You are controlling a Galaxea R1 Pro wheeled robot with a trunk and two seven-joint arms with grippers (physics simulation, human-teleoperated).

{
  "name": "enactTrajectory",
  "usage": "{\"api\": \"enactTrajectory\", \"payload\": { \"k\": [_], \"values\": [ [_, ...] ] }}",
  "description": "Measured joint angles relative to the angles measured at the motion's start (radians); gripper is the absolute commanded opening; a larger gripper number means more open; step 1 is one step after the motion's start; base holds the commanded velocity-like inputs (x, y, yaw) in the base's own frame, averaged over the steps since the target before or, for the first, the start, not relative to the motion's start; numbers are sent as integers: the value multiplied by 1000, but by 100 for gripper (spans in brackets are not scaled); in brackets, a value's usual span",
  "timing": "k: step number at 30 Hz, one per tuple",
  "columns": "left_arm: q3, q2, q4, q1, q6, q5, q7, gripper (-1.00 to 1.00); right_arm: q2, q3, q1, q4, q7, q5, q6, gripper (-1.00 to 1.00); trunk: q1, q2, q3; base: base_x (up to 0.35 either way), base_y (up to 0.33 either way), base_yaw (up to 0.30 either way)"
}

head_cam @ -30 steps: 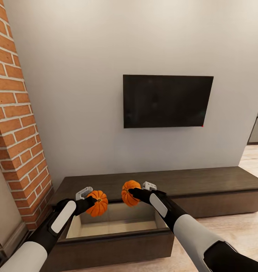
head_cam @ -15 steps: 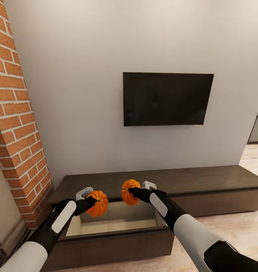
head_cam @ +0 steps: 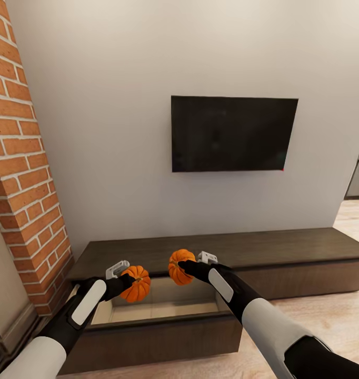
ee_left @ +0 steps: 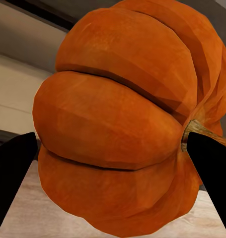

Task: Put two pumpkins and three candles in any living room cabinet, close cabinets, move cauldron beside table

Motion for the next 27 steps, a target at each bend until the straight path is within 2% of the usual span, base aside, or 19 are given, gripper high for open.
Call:
{"api": "enactTrajectory", "payload": {
  "k": [10,13,16,20,27],
  "values": [
    [-4,3,0,0,0,0,-6,-100,1,2,0,0,1,0,0,-100,38,-70,-31,0,0,0],
    [-4,3,1,0,-1,0,-7,-100,1,12,1,0,0,-2,4,-100,50,-91,-41,0,0,0],
    [-5,3,0,0,-1,0,-7,-100,2,32,0,1,-6,-2,34,-100,61,-112,-50,0,0,0],
    [-7,3,0,0,-2,0,-7,-100,3,38,-1,1,-11,1,80,-100,77,-140,-63,0,0,0],
    [-8,4,1,0,-2,0,-8,-100,3,39,-15,7,-14,2,87,-100,104,-189,-85,0,0,0]
  ]
}}
